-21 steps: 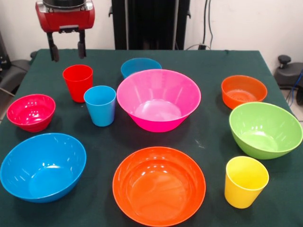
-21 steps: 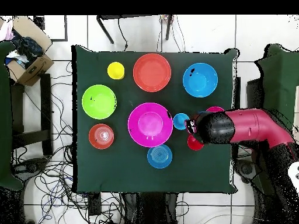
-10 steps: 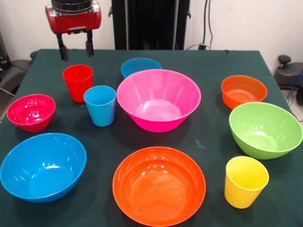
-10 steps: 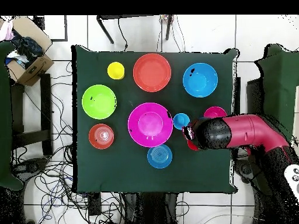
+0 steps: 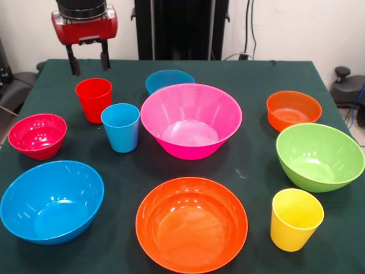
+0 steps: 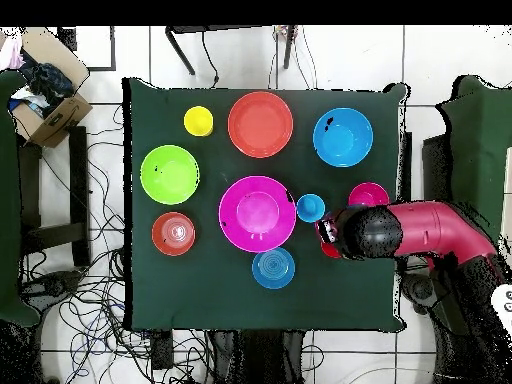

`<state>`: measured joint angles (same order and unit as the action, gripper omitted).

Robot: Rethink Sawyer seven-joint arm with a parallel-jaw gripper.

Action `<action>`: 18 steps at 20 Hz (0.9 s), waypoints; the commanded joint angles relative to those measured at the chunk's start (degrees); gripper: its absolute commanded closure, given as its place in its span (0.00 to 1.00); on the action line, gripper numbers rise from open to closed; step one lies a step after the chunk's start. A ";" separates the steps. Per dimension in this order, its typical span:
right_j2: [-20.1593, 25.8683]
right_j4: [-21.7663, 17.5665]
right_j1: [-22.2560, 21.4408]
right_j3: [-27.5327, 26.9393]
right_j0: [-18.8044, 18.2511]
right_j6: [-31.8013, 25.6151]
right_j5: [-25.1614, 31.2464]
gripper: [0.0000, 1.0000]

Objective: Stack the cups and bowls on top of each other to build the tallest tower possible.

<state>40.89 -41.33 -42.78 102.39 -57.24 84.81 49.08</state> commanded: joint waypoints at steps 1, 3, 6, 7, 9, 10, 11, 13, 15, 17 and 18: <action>-0.25 -3.76 4.21 1.43 1.32 -6.67 -3.86 0.00; -0.15 -3.65 4.48 1.66 1.36 -6.26 -4.21 0.00; 0.22 -2.97 5.15 2.35 1.74 -5.09 -5.14 0.00; 0.26 -2.77 5.38 2.55 1.72 -4.87 -5.39 0.00; 0.49 -2.28 5.59 3.13 1.62 -4.44 -6.01 0.00; 0.65 -2.02 5.46 3.55 1.38 -4.47 -6.22 0.00; 0.71 -1.84 5.43 3.79 1.30 -4.43 -6.37 0.00; 0.45 -2.04 5.45 3.88 1.48 -4.24 -6.75 0.00; 0.24 -2.18 5.54 4.01 1.54 -4.12 -7.18 0.00; -0.05 -2.59 5.92 3.83 1.74 -3.95 -7.74 0.00; -0.22 -2.86 6.09 3.78 1.79 -3.85 -8.06 0.00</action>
<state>40.89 -41.45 -39.44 103.60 -57.28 84.81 44.90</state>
